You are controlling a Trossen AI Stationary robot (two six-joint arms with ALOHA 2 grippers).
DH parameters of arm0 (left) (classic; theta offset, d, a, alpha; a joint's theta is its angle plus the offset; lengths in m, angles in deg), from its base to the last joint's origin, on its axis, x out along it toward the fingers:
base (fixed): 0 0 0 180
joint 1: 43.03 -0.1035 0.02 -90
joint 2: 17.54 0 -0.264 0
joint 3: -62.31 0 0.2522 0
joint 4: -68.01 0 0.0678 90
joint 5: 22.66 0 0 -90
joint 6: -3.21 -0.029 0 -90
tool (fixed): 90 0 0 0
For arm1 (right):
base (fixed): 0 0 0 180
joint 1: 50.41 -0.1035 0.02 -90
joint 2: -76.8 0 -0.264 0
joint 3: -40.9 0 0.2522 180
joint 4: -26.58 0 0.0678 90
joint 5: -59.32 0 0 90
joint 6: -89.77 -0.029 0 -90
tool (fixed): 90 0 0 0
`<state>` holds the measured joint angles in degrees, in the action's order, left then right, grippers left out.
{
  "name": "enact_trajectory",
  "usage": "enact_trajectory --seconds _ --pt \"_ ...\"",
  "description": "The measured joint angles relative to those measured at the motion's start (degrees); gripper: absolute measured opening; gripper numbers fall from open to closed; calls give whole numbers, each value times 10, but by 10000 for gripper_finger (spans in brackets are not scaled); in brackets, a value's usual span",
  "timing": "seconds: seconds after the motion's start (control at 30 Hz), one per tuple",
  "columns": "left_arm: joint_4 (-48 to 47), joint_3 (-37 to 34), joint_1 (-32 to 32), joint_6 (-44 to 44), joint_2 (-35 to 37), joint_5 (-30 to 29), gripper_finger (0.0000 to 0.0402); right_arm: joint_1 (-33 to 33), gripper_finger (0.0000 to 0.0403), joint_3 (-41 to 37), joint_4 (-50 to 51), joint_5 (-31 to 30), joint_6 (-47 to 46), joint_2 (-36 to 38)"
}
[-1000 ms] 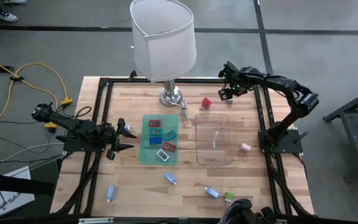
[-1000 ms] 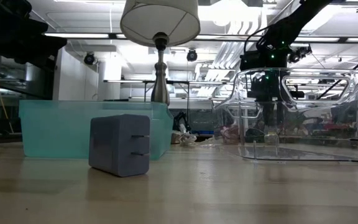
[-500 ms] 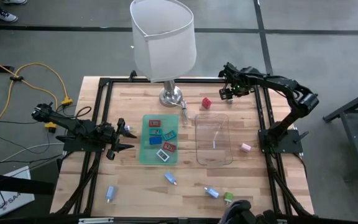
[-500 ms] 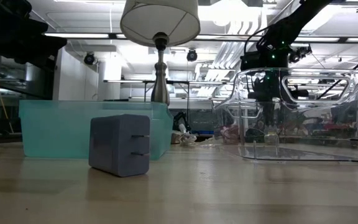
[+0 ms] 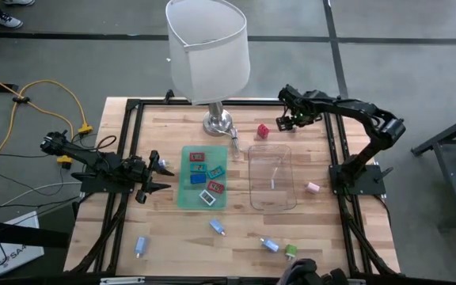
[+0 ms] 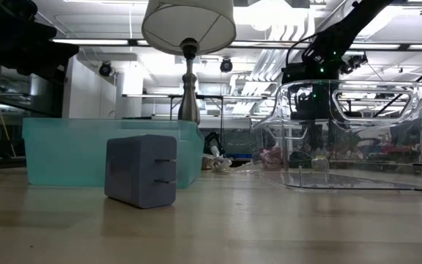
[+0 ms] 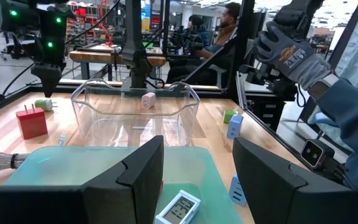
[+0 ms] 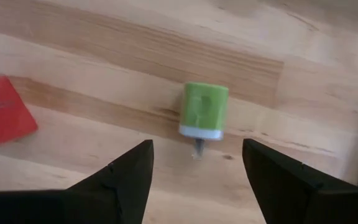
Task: Pick & Place Office items
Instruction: Put the top green charger adapter into the transparent bin
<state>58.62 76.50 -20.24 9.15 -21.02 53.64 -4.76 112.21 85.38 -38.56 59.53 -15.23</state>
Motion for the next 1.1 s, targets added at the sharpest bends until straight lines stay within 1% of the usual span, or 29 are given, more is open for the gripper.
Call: enact_trajectory --seconds 0.53,0.7,0.97,1.1 --pt "0 0 0 0 0 0 186 1 235 -67 -118 -1 -17 0" --pt "0 0 0 0 0 0 186 2 235 -83 -141 -32 -17 0" --pt "0 0 0 0 0 0 186 3 235 -108 -185 -46 -23 0" --pt "0 0 0 0 0 0 186 3 235 -111 -192 -70 -30 0"
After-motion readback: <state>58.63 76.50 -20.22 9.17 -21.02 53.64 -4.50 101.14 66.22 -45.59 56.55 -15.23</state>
